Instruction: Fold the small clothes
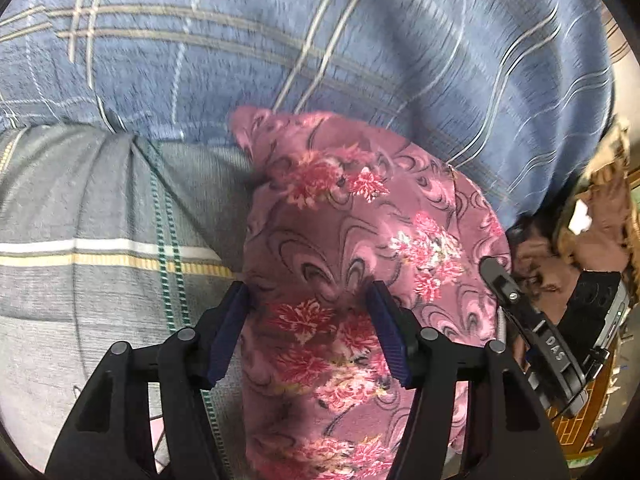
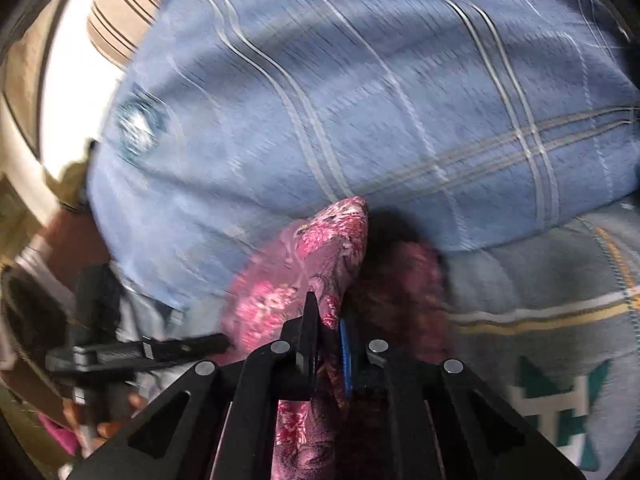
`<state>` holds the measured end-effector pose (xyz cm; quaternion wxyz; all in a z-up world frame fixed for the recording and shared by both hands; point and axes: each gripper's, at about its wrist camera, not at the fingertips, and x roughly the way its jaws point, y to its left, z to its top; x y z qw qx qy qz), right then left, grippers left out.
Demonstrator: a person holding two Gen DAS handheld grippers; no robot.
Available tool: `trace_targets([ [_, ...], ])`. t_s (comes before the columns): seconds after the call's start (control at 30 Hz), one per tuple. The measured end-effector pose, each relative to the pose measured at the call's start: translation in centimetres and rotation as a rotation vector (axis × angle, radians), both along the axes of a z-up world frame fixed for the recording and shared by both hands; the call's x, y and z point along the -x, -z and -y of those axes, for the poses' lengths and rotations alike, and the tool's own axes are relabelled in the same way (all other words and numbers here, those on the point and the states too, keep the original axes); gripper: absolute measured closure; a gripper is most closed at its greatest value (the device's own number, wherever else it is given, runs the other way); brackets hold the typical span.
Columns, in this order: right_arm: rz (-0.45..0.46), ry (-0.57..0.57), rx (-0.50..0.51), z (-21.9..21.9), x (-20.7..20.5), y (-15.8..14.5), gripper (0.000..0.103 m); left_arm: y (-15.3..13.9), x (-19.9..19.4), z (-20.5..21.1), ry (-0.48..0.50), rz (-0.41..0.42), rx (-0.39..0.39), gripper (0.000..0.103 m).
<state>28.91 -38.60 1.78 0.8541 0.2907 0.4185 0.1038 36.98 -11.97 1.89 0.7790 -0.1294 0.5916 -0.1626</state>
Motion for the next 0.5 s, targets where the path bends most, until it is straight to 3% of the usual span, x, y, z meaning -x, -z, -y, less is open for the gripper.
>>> trace_targets([
  [0.23, -0.093, 0.024, -0.014, 0.4, -0.5, 3.8, 0.094, 0.8, 0.1, 1.9, 0.025, 0.038, -0.095, 0.043],
  [0.37, -0.123, 0.019, -0.029, 0.6, -0.7, 3.6, 0.093, 0.6, 0.5, 2.9, 0.021, 0.034, -0.104, 0.043],
  [0.43, -0.112, 0.020, -0.016, 0.9, 0.1, 2.7, 0.085, -0.2, 1.3, 2.0, 0.022, 0.037, -0.107, 0.043],
  [0.5, -0.108, 0.018, -0.019, 1.2, 0.4, 1.8, 0.085, -1.0, 1.8, 2.1, 0.022, 0.040, -0.118, 0.043],
])
